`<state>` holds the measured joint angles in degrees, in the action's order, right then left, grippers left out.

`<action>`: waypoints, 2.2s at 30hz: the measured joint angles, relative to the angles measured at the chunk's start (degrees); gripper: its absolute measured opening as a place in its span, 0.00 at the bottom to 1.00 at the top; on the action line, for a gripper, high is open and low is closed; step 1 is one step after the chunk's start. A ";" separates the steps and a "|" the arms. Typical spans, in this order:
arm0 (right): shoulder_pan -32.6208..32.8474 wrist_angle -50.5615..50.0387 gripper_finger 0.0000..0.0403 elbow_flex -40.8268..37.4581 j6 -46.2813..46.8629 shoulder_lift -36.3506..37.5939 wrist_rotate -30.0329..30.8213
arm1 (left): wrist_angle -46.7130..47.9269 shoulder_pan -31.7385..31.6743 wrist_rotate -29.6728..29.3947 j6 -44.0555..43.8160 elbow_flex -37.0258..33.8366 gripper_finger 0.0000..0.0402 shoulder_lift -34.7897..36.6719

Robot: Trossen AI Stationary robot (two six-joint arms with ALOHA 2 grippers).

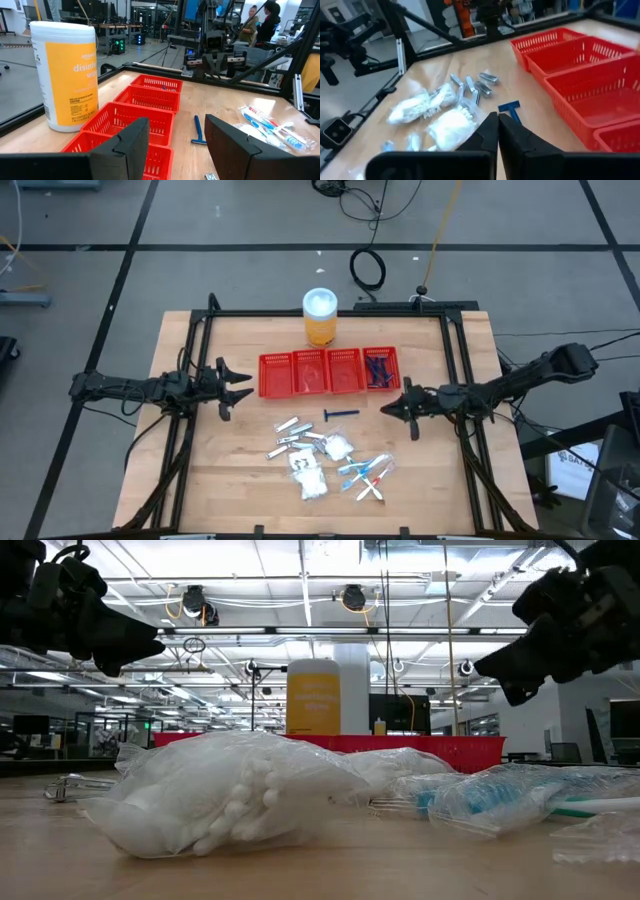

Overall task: Pick & Place Travel size toiletries
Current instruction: Put the blue razor into the right red basket

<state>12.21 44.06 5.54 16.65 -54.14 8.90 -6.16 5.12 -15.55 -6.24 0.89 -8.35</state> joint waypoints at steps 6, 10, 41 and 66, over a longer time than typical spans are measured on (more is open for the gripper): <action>0.97 -0.75 0.01 3.04 -2.76 -7.80 -0.01 | 0.01 0.00 0.00 0.00 0.00 0.46 0.00; 1.99 -3.10 0.03 9.32 -5.25 -15.05 -0.02 | 0.01 0.01 0.00 0.00 0.00 0.46 0.01; -3.78 -5.84 0.39 21.03 -11.13 -42.25 4.46 | 0.01 0.00 0.00 0.00 0.00 0.46 0.00; -3.74 -10.00 0.05 21.05 -13.30 -42.10 2.85 | -0.01 -0.01 0.00 0.00 0.00 0.46 0.01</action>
<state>8.47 34.06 26.59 3.36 -96.25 11.75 -6.17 5.11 -15.55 -6.24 0.89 -8.35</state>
